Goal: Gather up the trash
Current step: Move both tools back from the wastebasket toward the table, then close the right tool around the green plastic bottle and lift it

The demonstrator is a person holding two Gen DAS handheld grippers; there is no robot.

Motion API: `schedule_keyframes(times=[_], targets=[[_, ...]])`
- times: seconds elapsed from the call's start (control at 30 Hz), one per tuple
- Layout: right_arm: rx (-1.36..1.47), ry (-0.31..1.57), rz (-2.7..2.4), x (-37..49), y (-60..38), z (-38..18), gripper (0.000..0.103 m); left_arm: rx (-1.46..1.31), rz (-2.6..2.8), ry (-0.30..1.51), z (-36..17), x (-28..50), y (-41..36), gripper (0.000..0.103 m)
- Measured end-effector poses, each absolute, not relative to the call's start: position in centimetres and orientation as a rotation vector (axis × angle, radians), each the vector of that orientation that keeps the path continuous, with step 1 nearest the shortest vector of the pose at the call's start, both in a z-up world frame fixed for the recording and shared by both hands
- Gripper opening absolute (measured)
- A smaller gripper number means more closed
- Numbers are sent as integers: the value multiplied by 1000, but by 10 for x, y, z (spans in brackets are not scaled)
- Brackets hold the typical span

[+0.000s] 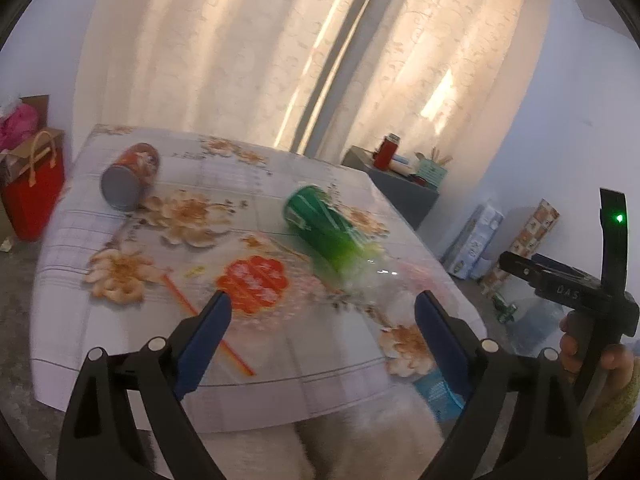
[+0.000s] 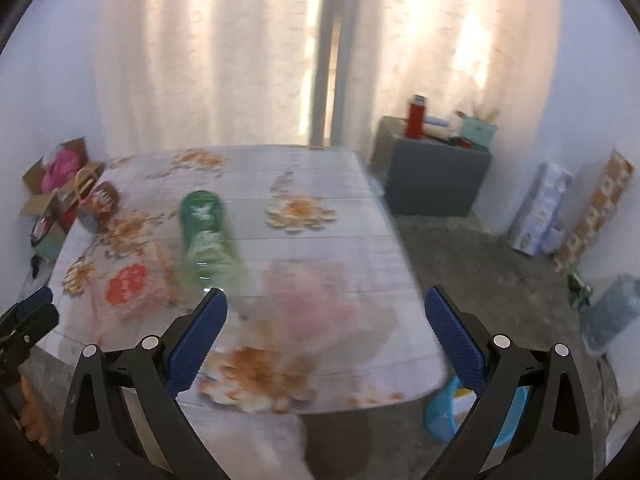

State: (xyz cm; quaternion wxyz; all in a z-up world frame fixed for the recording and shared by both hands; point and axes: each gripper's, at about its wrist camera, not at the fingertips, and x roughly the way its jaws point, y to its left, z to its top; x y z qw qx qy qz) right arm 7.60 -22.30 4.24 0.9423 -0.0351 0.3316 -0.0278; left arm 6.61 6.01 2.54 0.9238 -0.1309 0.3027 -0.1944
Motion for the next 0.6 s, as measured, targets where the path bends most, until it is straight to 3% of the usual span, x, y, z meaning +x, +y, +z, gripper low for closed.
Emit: schedule_keyframes(times=[0.27, 0.6], targets=[[-67, 704, 142, 86, -173, 31, 95, -287, -341, 649, 10, 74, 87, 92], [180, 827, 275, 132, -176, 27, 95, -337, -280, 661, 2, 95, 115, 92]])
